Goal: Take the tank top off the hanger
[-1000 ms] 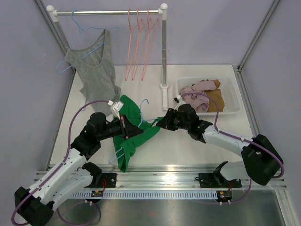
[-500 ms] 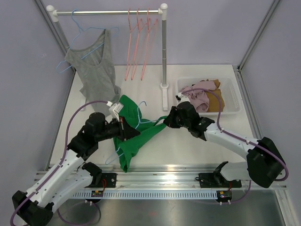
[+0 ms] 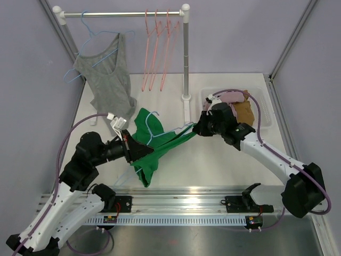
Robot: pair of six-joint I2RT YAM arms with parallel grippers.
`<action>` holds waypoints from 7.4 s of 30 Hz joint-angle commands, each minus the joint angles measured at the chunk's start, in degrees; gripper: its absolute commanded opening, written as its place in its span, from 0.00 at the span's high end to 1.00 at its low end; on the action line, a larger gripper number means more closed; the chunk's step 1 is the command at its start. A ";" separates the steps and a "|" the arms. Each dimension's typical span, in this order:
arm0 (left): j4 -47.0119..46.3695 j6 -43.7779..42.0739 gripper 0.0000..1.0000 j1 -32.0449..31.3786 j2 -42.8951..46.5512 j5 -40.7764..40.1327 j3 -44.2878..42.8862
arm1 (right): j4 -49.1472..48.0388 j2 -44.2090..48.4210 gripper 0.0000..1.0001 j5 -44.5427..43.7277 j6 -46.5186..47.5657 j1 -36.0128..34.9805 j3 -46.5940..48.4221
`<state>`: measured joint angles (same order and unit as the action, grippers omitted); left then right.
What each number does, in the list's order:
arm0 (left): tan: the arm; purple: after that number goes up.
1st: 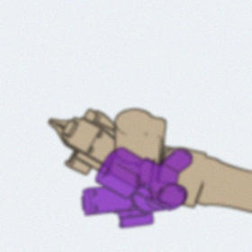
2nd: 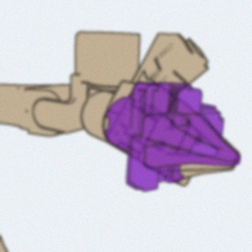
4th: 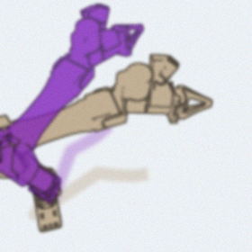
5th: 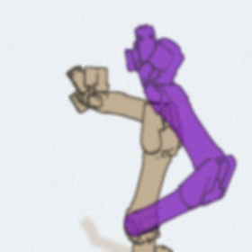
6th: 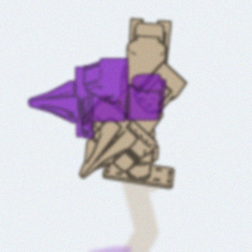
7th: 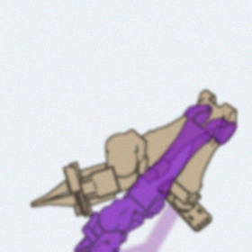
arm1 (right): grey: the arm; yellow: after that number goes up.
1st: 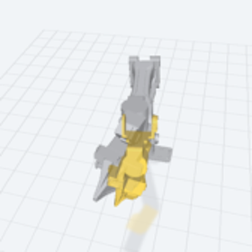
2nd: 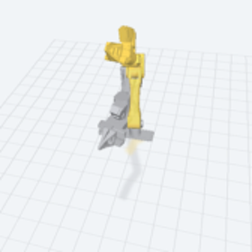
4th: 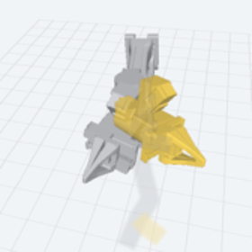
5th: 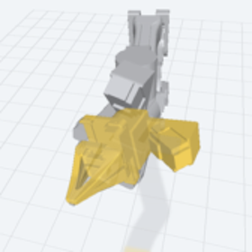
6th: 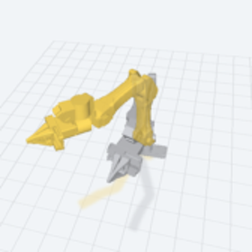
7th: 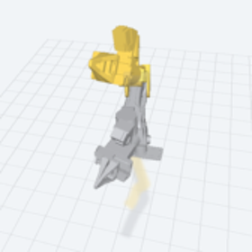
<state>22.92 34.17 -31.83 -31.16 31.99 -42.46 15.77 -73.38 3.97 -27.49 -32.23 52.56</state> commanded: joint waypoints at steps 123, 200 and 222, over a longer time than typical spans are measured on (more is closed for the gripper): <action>3.97 -11.41 0.01 22.25 -46.56 -28.73 -59.78 | 22.74 10.99 0.01 -16.36 -10.92 -20.50 -8.26; 10.31 -18.71 0.01 22.17 7.25 -33.74 -3.25 | 6.46 -31.99 0.98 -11.26 1.73 35.48 20.21; 18.04 -21.42 0.01 22.25 -5.66 -43.59 -30.22 | 24.48 -3.90 0.01 -13.66 6.39 35.48 34.02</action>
<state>42.65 15.25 -9.85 -34.22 -10.41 -67.90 36.88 -81.89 -14.59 -23.22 3.46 85.32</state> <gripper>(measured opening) 0.988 0.993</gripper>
